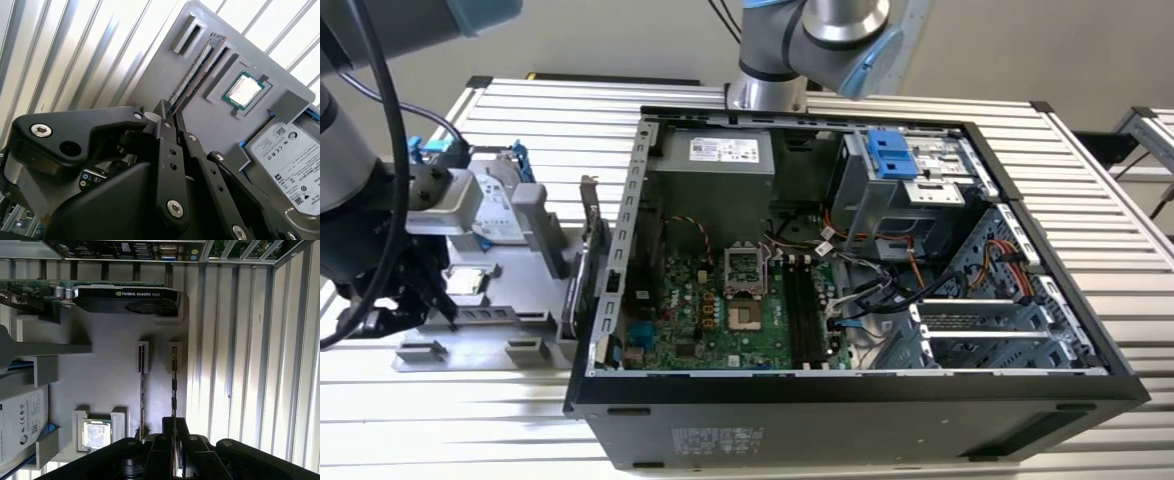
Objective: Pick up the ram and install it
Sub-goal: 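Pick up the ram and move it above insertion slot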
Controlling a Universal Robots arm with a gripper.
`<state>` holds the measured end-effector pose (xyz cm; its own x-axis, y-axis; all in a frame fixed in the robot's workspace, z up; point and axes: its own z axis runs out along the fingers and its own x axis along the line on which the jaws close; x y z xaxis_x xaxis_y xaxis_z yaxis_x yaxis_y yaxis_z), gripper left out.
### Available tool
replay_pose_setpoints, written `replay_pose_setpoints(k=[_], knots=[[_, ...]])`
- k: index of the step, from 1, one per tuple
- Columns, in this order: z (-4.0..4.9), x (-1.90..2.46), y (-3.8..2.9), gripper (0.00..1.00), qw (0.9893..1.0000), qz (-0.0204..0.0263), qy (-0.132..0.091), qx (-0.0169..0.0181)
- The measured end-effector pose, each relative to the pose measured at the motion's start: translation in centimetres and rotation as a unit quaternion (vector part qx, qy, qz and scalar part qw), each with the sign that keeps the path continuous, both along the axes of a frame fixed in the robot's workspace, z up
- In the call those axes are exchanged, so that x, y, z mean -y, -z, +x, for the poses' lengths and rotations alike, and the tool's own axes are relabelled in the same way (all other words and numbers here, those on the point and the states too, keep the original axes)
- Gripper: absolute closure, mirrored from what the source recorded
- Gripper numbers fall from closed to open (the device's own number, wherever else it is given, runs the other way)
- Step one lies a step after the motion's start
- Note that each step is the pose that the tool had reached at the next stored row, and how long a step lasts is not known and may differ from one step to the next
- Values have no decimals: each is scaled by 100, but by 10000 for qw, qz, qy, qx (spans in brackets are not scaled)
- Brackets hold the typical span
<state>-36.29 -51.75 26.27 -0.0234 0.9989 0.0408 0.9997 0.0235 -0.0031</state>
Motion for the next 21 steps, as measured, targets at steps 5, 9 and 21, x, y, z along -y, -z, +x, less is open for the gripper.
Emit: replay_pose_setpoints(k=[5,9,21], knots=[[-1,0,-37,100,10000,0,3,0],[0,0,-61,100,10000,0,3,0],[-1,-1,-113,100,10000,0,5,0]])
